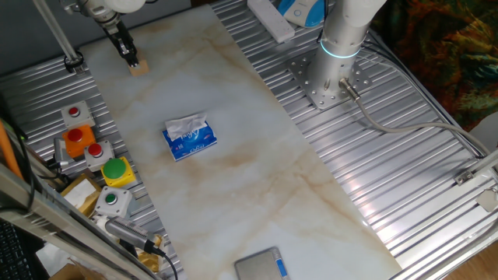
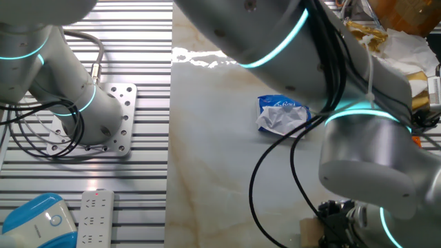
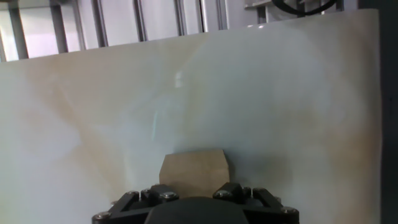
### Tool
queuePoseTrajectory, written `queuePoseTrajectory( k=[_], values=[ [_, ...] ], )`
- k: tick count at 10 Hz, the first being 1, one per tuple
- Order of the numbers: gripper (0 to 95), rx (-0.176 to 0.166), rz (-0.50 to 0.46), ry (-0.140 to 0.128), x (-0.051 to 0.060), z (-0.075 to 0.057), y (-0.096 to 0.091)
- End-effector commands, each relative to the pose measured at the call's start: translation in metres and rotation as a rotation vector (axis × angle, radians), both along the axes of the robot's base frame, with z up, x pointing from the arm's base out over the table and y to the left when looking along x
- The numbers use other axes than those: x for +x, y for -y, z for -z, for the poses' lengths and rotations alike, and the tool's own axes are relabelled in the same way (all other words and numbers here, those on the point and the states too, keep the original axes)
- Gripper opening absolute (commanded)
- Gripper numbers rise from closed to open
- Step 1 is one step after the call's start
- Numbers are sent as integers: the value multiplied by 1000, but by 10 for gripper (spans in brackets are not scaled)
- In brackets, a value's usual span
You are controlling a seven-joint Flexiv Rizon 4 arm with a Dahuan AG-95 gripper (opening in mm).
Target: Place the block on the scale
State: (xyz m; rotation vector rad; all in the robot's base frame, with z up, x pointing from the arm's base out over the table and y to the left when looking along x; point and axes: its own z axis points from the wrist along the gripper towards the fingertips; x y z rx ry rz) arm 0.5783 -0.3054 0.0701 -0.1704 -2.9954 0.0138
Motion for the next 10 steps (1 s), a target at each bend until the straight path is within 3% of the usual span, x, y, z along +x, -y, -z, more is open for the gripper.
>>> queuePoseTrajectory(
  k=[1,7,10],
  values=[
    [0,1,5,-1,0,-3,-3],
    [0,3,6,-3,-2,-10,-5],
    [0,4,8,-6,-13,-32,-11]
  ],
)
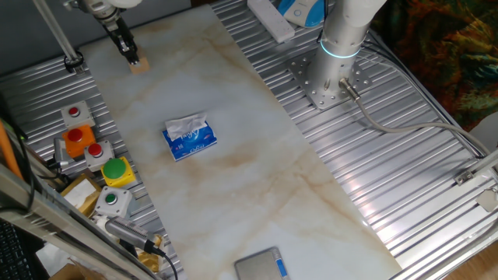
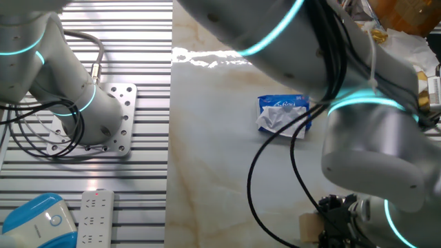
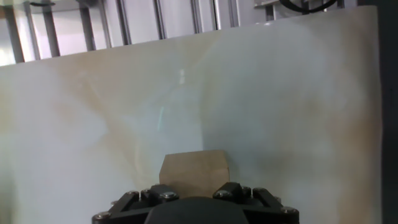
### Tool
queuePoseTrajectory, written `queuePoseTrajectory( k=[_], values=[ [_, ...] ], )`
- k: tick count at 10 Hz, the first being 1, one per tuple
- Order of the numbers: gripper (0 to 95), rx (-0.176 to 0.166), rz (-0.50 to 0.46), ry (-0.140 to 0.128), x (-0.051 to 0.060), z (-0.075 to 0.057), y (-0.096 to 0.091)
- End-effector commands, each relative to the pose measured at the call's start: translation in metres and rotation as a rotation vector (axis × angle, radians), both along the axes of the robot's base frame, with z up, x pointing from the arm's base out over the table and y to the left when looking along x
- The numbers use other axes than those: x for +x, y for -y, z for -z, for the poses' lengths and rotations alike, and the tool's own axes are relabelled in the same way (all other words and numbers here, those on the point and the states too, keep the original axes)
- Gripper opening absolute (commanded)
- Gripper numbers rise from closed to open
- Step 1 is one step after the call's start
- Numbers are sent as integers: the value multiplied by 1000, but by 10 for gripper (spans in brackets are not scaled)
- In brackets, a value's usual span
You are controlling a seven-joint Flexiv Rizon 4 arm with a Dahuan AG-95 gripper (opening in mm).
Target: Place the block on the scale
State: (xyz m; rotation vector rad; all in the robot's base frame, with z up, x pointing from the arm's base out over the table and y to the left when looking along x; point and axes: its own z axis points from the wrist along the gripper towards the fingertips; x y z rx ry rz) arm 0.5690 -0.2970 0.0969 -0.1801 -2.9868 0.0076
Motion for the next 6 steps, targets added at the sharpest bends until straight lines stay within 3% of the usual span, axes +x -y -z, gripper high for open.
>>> queuePoseTrajectory(
  k=[1,3,6],
  values=[
    [0,0,0,1,-7,-12,-5],
    [0,-9,0,-9,-15,-34,-20],
    [0,0,0,-6,-14,-44,-33]
  ],
)
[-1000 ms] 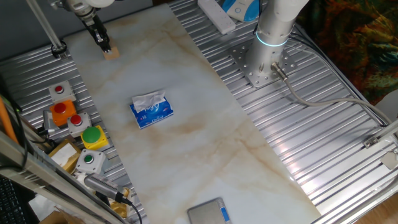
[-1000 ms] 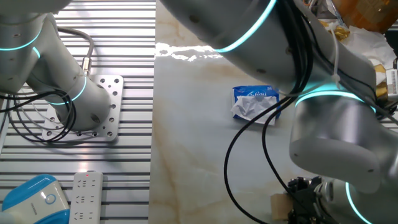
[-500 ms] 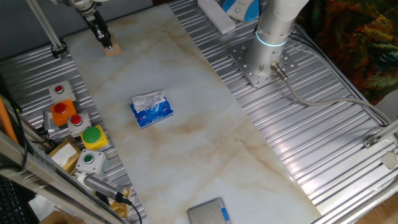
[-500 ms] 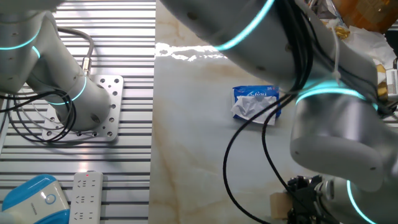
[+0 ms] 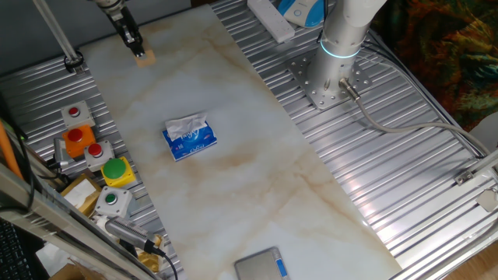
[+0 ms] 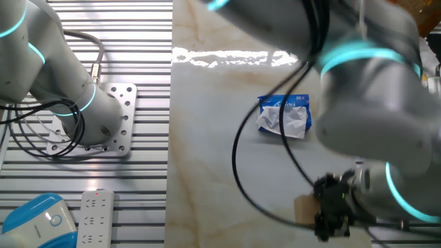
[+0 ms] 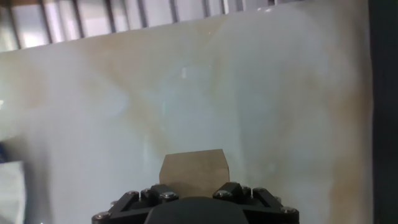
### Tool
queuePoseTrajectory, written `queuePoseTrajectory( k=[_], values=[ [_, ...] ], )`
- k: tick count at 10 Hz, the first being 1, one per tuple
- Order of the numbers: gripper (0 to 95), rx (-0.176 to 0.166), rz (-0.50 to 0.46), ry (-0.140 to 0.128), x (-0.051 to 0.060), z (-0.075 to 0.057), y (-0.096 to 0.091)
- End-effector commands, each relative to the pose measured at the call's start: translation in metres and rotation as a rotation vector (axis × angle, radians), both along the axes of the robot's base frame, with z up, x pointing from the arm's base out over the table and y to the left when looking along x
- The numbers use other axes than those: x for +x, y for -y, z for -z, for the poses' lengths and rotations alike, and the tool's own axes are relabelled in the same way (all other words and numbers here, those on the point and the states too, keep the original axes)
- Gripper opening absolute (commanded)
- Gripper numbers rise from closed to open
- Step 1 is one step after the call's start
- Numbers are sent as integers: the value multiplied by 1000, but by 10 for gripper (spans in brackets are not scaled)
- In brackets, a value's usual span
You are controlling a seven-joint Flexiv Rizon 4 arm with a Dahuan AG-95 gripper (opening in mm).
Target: Place the block on the scale
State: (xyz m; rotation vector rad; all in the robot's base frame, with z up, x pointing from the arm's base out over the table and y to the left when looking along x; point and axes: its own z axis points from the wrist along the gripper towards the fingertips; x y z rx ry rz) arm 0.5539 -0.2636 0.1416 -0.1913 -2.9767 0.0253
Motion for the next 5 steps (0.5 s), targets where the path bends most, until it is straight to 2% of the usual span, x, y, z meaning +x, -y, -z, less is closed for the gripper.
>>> queuePoseTrajectory(
  k=[1,5],
  values=[
    [0,6,-22,4,1,0,1],
    [0,5,-23,4,1,0,1]
  ],
)
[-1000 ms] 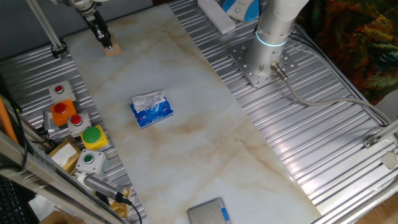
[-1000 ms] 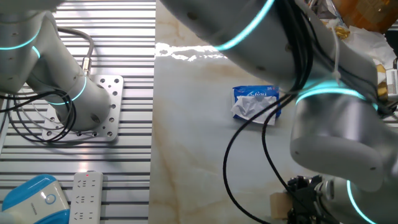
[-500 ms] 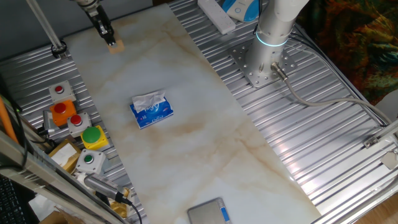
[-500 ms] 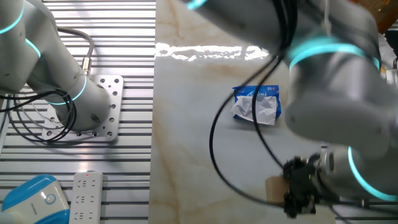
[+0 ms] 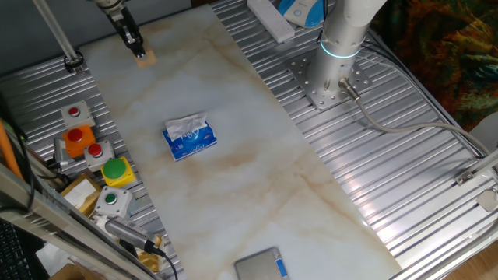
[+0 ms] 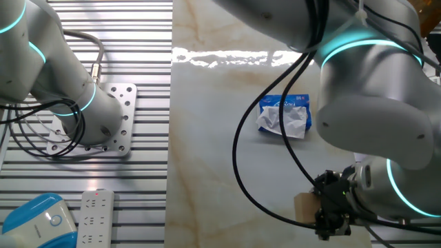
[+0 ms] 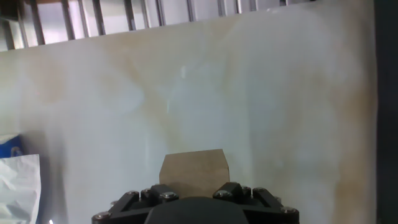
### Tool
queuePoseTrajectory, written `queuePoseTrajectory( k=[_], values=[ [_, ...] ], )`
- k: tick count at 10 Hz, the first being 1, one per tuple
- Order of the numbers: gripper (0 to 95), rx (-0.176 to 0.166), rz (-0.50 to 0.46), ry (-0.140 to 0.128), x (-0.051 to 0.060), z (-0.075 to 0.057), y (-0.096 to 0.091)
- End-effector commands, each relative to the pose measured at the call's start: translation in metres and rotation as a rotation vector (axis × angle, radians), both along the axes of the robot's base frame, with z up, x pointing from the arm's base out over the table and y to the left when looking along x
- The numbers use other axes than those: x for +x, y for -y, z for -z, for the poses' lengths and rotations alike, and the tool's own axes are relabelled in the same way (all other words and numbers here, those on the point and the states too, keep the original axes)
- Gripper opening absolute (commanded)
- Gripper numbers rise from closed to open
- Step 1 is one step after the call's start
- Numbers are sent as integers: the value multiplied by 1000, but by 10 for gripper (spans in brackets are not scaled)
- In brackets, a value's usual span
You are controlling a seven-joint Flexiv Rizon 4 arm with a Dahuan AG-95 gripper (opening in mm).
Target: Place the block on the scale
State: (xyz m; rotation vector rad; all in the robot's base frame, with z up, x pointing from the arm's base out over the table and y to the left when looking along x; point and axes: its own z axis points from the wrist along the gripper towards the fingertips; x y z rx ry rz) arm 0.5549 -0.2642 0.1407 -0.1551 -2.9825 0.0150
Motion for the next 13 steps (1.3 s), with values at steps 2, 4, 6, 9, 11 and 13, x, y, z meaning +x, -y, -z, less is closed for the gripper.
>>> queuePoseTrajectory(
  k=[2,4,6,9,11,13],
  values=[
    [0,-7,9,0,-1,-1,0],
    [0,-6,21,3,-1,-1,0],
    [0,-10,44,0,-1,-1,0],
    [0,-12,40,-16,-1,-1,0],
    [0,-2,-20,-18,-1,-1,0],
    [0,15,-123,-16,-1,-1,0]
  ],
)
